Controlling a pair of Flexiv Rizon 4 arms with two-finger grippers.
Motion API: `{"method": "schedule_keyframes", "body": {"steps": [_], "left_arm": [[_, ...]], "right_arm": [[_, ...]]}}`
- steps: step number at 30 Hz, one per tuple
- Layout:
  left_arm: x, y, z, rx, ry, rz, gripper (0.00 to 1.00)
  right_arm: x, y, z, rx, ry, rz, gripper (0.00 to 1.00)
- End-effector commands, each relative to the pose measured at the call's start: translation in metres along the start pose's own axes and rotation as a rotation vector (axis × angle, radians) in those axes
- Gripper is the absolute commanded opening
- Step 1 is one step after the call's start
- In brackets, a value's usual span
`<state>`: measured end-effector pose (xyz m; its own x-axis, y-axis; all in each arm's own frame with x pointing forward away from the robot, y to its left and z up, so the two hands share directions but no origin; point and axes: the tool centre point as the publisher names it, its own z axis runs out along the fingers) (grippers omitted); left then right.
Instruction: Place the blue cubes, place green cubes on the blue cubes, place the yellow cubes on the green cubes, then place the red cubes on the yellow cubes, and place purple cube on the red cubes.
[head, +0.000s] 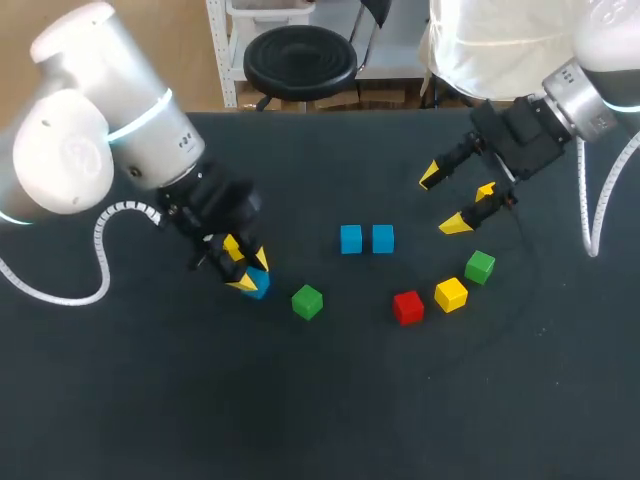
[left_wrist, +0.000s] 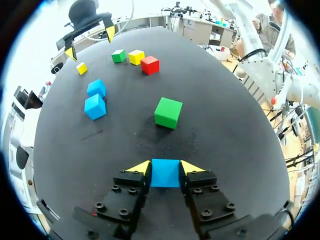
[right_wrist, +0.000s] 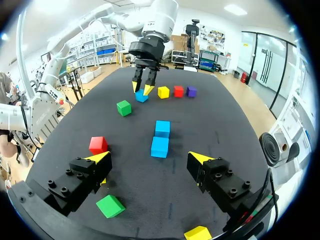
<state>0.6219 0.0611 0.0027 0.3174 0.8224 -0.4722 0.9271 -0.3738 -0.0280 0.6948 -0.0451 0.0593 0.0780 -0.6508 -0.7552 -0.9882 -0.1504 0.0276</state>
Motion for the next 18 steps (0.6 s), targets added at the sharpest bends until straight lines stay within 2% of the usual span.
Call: {"method": "schedule_keyframes", "body": {"steps": [1,18], "left_arm": [[0.0000,-0.0027,0.0001,-0.012,0.000,-0.008,1.00],[0.0062,0.0007,0.0011,-0.041,0.029,-0.067,1.00]], "right_arm": [[-0.0002,-0.0001,0.0001,0.000,0.001,0.000,1.00],[-0.0002,-0.0001,0.0001,0.000,0.001,0.000,1.00]]}}
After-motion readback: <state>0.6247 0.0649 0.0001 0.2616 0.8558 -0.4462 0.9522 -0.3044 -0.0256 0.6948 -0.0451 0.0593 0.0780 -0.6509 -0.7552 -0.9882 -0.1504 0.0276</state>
